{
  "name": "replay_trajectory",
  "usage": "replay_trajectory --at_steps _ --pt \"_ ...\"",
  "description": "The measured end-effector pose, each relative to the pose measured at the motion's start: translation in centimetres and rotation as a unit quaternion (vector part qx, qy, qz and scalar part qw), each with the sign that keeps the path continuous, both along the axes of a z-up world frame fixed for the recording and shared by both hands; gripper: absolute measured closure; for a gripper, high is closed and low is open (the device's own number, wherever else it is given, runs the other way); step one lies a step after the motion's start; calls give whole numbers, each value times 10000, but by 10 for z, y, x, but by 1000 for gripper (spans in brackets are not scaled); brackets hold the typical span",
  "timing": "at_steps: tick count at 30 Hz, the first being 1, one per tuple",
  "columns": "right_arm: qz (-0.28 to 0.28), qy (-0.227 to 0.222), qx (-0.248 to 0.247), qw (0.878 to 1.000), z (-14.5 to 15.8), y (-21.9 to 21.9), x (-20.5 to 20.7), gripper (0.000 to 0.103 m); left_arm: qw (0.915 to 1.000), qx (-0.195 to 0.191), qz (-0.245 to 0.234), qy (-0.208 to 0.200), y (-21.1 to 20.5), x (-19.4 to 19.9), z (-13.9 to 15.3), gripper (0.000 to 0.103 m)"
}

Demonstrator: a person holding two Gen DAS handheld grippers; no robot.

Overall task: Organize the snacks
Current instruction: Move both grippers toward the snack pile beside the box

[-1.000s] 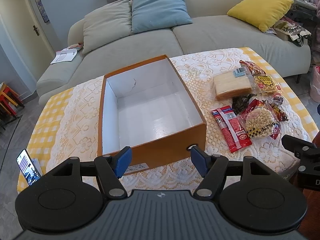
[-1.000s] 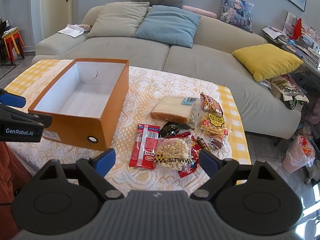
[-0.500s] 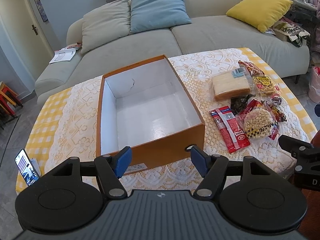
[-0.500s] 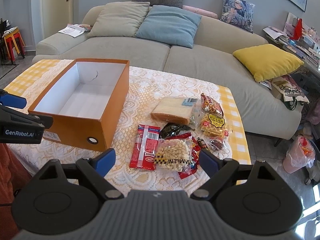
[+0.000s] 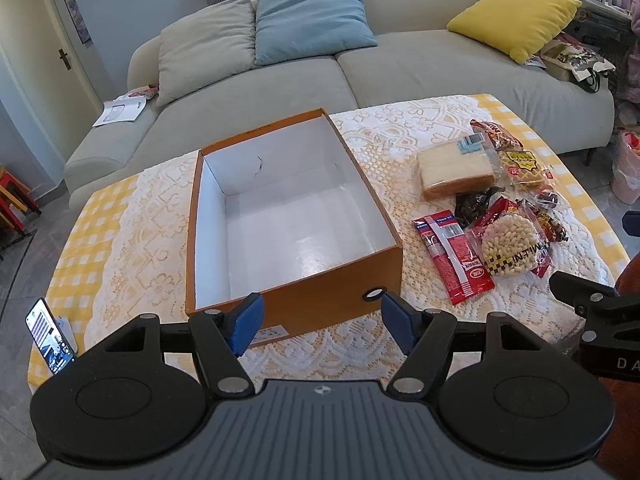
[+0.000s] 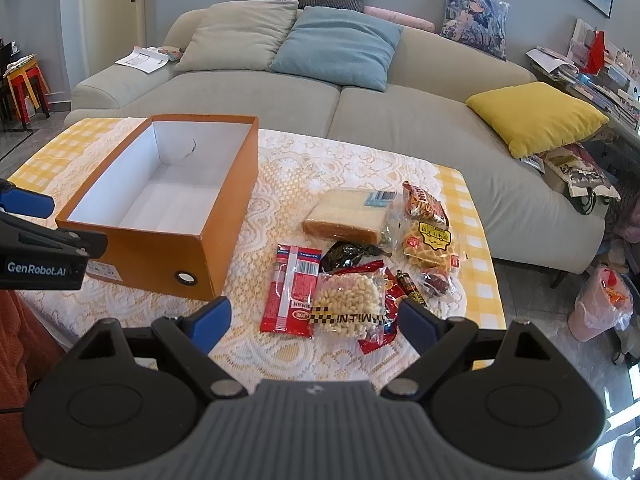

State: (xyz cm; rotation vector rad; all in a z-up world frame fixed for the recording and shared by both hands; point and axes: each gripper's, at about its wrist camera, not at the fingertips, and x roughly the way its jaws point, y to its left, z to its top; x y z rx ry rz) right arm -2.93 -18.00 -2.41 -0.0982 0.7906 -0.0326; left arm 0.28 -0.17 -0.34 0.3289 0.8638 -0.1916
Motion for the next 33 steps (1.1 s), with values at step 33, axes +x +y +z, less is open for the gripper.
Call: replay_trajectory --at_steps 33 --pt "-1023 938 1547 9782 -59 -146 48 54 9656 -1318 -1781 1358 -117 49 -37 23"
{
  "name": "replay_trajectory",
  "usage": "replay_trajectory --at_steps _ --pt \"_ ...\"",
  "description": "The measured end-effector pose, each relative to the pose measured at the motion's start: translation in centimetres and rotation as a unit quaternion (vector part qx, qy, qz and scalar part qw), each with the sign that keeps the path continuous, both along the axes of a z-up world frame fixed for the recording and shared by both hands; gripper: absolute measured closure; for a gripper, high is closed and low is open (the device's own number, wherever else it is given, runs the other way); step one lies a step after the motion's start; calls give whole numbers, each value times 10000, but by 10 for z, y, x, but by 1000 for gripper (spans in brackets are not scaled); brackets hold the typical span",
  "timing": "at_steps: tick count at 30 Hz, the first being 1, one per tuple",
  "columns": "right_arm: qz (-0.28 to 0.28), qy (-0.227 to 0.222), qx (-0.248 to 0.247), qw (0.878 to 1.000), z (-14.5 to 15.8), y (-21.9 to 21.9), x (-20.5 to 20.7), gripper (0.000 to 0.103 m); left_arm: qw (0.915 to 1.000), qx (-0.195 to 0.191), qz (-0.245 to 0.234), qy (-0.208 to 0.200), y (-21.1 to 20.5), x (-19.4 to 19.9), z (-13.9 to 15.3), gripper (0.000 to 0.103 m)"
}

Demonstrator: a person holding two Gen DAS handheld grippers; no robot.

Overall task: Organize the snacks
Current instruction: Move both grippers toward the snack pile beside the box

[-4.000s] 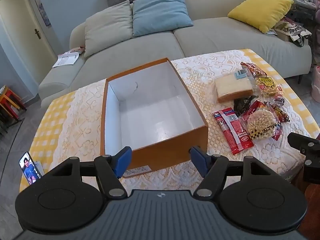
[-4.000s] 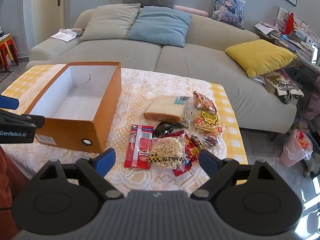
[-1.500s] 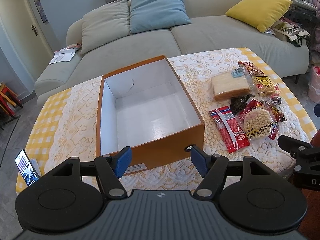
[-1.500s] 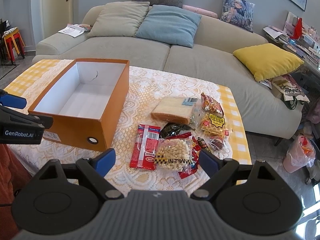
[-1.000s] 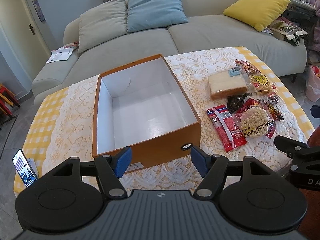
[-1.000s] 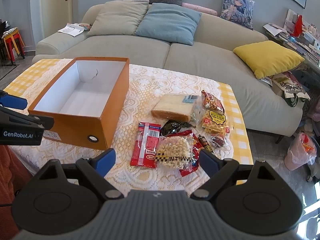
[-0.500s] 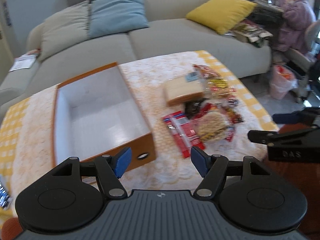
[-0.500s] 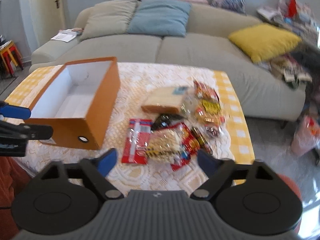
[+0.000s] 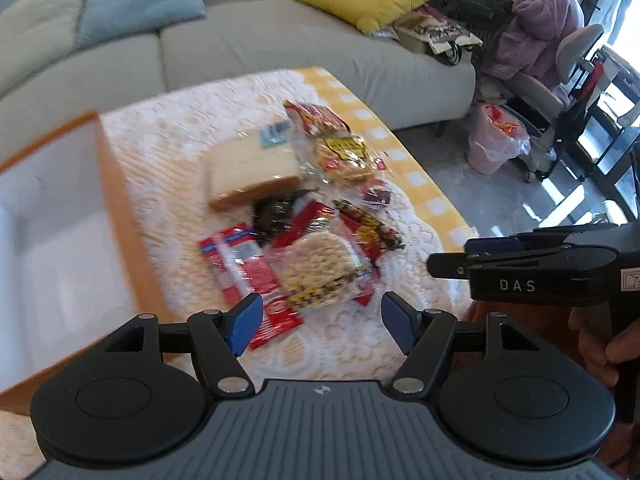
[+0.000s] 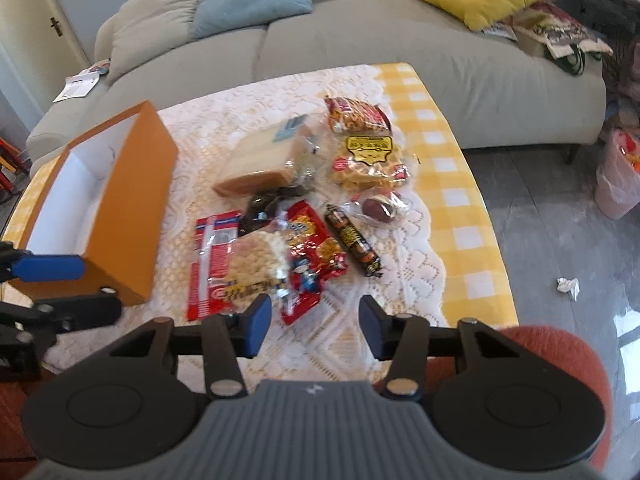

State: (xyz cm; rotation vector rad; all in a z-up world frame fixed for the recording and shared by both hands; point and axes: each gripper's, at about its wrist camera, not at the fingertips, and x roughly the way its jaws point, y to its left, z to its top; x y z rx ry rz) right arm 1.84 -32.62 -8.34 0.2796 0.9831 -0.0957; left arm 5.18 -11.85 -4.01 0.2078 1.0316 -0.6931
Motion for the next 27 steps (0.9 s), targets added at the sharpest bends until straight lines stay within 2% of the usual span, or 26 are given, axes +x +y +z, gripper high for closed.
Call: replay_trajectory --at_steps 6,8,13,17,21,24,27 --pt "-567 156 637 9962 -18 -33 17 55 9995 33 155 265 -31 19 -31 23" --pt "-762 138 749 9942 -22 -40 20 62 9990 90 159 400 -40 23 -40 23" --pt "-872 233 962 9913 -33 -47 38 61 9985 539 61 110 -68 23 -55 23" --pt "-853 358 1277 9875 -46 -53 57 61 9977 670 67 58 -83 24 -61 23" --pt "-931 558 1746 9786 -62 -57 70 61 9950 966 186 -155 -98 26 -67 23" --pt "-1046 761 2253 9657 -77 -62 77 58 9932 1134 164 -215 -106 27 -72 23" --pt "-1210 942 2487 9564 -88 -65 82 58 9919 1238 186 -206 -109 31 -80 23"
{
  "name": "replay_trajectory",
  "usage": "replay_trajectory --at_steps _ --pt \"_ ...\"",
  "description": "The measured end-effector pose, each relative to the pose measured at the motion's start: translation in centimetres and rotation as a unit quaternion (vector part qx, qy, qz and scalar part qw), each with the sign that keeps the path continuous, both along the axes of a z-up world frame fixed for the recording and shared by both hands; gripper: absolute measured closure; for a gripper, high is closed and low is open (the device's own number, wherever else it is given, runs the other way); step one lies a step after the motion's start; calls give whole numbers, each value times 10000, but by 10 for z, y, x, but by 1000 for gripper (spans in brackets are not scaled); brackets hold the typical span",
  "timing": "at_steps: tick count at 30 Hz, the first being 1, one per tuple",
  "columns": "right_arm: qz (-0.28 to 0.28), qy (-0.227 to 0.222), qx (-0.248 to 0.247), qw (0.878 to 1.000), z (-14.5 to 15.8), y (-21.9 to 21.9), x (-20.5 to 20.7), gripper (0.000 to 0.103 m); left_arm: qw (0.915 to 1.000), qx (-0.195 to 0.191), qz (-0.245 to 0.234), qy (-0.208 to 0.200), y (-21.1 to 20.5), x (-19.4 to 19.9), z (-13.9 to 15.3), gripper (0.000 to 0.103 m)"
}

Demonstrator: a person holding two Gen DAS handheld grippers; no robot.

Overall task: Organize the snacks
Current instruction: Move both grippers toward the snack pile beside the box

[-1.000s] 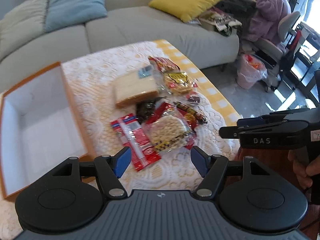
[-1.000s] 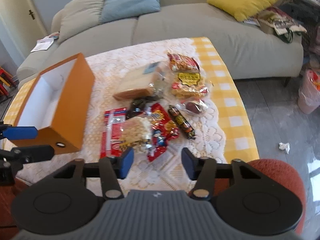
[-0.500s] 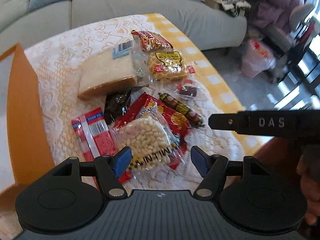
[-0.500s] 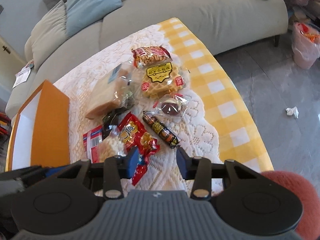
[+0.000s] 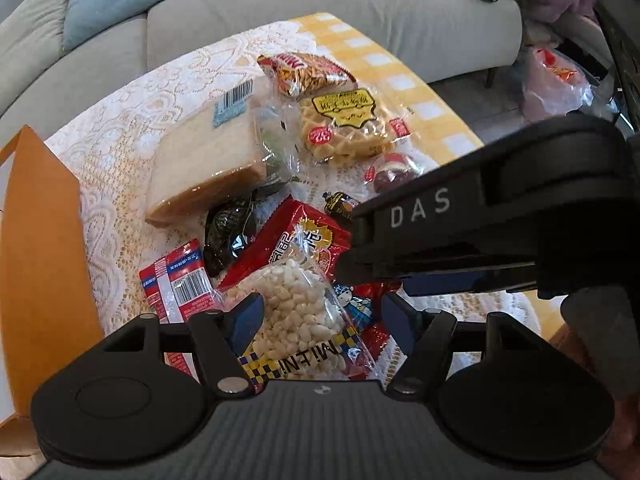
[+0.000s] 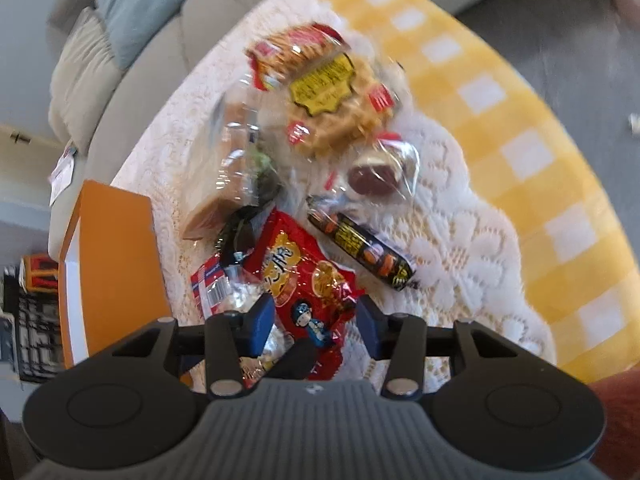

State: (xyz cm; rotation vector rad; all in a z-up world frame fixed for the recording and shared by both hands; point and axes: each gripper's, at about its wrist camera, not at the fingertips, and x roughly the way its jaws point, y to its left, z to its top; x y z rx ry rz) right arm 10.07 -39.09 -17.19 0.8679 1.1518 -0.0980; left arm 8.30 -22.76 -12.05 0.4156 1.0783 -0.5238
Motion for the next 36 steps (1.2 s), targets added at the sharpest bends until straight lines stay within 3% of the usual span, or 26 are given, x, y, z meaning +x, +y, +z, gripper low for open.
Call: replay_trajectory --at_steps 4,8,11,13,14,17,20,22,24,28,30,32,33,35,36 --pt "-67 149 -49 9999 -8 1 6 55 9999 -15 74 67 8 7 -3 29" --pt "-141 386 186 9990 -21 0 10 55 9997 -130 134 167 19 12 0 43" --pt "-110 190 183 9996 -18 2 10 62 9992 -226 226 251 29 16 3 56" --pt "-98 140 35 9998 -16 4 8 78 9986 -298 304 301 38 18 6 60" --pt "-77 86 -41 9999 -13 5 7 81 9983 -338 360 321 43 19 8 62" --pt "151 -204 -301 9992 -3 13 6 86 9975 -407 487 316 56 22 13 68" --pt "438 -548 -641 9955 11 25 2 88 9965 -468 607 342 69 25 16 90" --pt "579 -778 -799 9921 19 30 -3 90 9959 -519 661 328 77 28 19 92" --pt "667 -972 -868 9892 27 33 -9 91 9961 -488 684 268 83 28 21 100" --pt "703 -910 -786 9902 30 34 -14 91 9962 -498 662 277 92 26 23 97" --pt "813 -602 -624 9929 25 37 -14 91 9975 -395 567 166 93 23 24 73" --pt "893 -418 -874 9913 24 42 -17 90 9986 -264 447 39 92 21 23 56" --pt "962 -368 -1119 9884 25 47 -17 85 9990 -177 420 23 91 21 21 50" --pt "1074 -319 -1605 9807 28 55 -16 79 9992 34 403 -9 88 23 17 50" --pt "1107 -296 -1732 9782 28 56 -15 66 9992 157 372 -41 86 23 15 49"
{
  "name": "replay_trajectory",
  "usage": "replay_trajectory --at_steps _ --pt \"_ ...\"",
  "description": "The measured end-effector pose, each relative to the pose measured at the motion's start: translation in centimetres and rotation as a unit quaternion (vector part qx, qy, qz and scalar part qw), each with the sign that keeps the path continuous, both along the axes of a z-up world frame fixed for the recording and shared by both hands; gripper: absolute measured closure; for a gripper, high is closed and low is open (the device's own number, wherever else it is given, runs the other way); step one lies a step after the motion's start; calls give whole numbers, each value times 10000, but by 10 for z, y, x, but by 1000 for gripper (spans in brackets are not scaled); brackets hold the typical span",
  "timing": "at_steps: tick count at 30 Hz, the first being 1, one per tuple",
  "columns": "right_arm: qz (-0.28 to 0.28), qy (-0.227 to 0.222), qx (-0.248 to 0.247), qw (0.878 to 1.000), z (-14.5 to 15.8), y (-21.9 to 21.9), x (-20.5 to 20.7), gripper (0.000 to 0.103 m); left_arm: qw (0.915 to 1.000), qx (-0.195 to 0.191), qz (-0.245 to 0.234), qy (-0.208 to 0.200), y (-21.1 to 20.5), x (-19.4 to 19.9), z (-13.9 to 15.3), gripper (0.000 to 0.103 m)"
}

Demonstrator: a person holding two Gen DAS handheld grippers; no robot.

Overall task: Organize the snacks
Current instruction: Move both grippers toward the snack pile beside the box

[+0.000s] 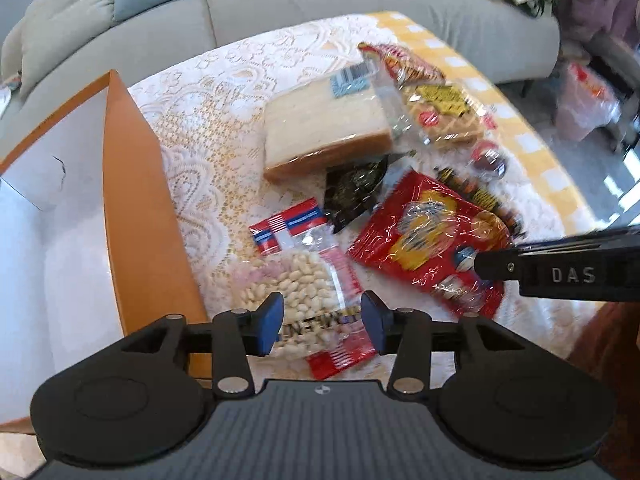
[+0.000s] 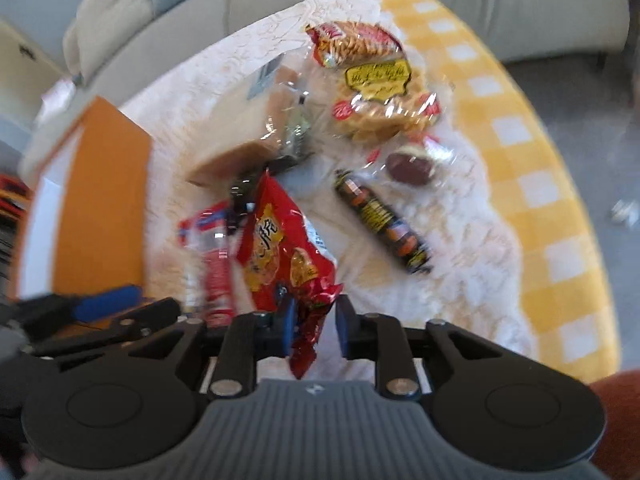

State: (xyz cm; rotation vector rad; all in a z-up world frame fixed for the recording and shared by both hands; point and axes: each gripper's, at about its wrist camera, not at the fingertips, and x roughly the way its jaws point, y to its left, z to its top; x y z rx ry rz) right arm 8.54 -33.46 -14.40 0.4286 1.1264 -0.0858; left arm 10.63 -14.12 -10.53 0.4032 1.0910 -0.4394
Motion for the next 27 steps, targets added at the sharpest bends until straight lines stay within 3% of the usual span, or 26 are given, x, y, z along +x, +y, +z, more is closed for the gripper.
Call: replay_trajectory --at_steps 1,2,9,12,20,27 --pt "50 6 -72 10000 0 2 2 53 9999 114 -56 -25 -2 0 -2 49" --pt "101 -15 -76 9999 -1 2 4 50 9996 231 -149 -26 -5 1 -5 45" --pt "98 -246 25 9996 -1 -5 20 49 9963 743 -436 -39 -23 -2 -24 40" --pt "380 -308 -252 9985 -1 6 24 46 9951 885 -450 -20 -26 -2 -32 35" --pt "1157 -76 -638 9912 -16 28 33 28 9948 871 -509 -140 -23 2 -36 16" --pt "1490 23 -900 9847 -24 41 35 13 9919 624 -1047 -344 -9 -8 -35 19"
